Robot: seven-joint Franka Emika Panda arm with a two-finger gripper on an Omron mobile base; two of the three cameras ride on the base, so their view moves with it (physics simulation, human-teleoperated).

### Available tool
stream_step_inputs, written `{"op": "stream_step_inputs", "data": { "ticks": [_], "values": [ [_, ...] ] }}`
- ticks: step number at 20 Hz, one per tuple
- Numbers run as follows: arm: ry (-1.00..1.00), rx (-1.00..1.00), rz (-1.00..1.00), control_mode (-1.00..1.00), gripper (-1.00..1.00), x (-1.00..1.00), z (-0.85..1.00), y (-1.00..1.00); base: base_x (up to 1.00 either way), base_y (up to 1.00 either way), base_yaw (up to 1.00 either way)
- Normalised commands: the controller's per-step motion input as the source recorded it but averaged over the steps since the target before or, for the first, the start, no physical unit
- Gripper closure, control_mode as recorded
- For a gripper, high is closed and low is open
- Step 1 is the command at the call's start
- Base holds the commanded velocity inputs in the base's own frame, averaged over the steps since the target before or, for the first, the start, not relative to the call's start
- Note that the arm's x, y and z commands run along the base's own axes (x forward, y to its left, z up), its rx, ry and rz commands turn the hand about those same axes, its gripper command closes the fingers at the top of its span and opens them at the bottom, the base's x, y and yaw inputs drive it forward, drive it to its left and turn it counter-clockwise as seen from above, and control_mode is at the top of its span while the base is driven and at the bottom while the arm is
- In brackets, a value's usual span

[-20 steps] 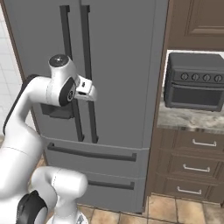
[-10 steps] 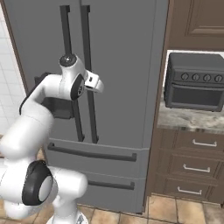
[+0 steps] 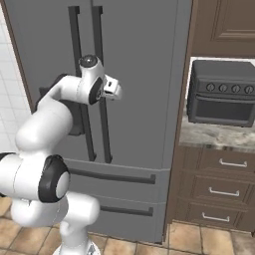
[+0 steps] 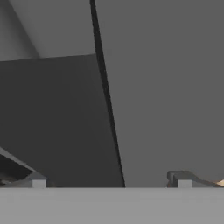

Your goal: Take the lemon wedge from the fridge and place it on the plate with fish on the dining counter.

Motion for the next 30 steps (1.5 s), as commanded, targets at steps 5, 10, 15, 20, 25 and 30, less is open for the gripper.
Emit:
{"op": "stream_step_inputs", "data": {
  "ticks": [5,10,15,20,25,30],
  "values": [
    [-0.04,0.0,0.18,-1.0,-1.0,0.0,-0.12,0.0,0.0,0.0,0.0],
    [-0.1,-0.07,0.08,-1.0,-1.0,-0.09,-0.15,0.01,0.0,0.0,0.0],
    [-0.07,-0.11,0.01,-1.0,-1.0,-0.1,-0.1,0.08,0.0,0.0,0.0],
    [0.0,0.0,-0.02,-1.0,-1.0,0.13,0.0,0.06,0.0,0.0,0.0],
    [-0.09,0.0,-0.03,-1.0,-1.0,0.0,-0.04,0.0,0.0,0.0,0.0],
    [-0.15,0.0,0.0,-1.0,-1.0,0.0,-0.01,0.0,0.0,0.0,0.0]
  ]
}}
